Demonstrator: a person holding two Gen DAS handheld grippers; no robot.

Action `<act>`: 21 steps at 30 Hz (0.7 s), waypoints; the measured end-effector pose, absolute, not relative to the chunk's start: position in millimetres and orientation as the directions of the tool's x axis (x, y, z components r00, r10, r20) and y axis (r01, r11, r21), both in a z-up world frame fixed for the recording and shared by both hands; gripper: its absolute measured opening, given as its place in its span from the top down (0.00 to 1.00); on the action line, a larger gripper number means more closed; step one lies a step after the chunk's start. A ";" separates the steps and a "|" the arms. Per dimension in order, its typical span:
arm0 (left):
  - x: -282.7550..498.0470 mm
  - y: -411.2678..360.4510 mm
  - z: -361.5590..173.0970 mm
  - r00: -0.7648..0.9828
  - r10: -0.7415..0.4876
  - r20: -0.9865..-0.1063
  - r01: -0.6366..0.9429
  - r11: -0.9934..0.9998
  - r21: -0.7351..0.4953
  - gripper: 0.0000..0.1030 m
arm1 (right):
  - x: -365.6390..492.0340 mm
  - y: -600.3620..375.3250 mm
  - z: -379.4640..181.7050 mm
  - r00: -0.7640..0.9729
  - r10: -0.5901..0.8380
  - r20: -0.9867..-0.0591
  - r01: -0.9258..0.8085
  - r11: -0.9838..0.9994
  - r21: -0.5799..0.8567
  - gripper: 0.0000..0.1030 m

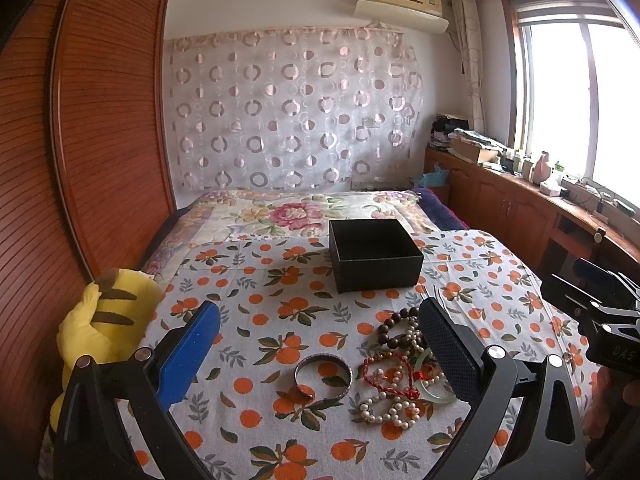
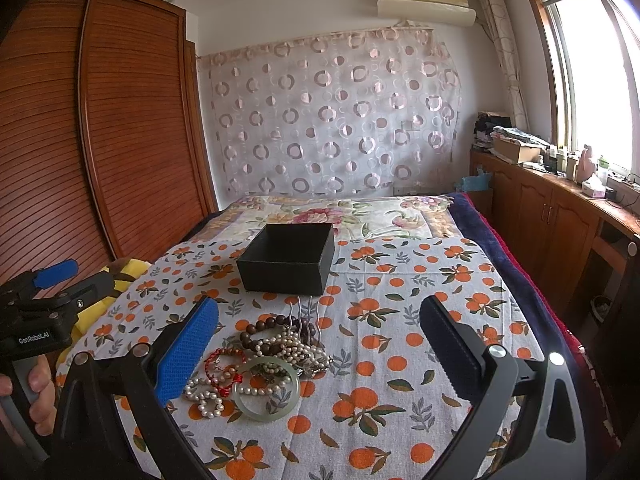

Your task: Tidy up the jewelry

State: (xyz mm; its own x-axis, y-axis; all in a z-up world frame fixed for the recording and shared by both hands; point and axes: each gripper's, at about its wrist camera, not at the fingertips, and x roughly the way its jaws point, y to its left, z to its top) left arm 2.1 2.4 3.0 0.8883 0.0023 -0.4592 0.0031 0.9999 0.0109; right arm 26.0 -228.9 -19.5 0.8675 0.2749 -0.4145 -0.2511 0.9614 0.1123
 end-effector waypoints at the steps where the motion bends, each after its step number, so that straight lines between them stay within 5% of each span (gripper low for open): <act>1: 1.9 2.1 2.7 0.888 0.001 -0.460 0.004 1.000 0.010 0.07 | 26.1 -228.9 -19.3 0.867 0.275 -0.415 -0.251 0.961 0.112 0.02; 21: 1.2 -3.7 2.2 0.891 0.003 -0.455 0.003 1.000 0.013 0.07 | 26.0 -228.6 -19.2 0.868 0.277 -0.412 -0.253 0.961 0.112 0.02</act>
State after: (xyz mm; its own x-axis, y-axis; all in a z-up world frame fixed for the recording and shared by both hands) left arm 1.2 -3.7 2.2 0.8905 0.0031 -0.4549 0.0031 0.9999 0.0127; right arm 26.0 -228.6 -19.2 0.8680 0.2767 -0.4123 -0.2530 0.9609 0.1123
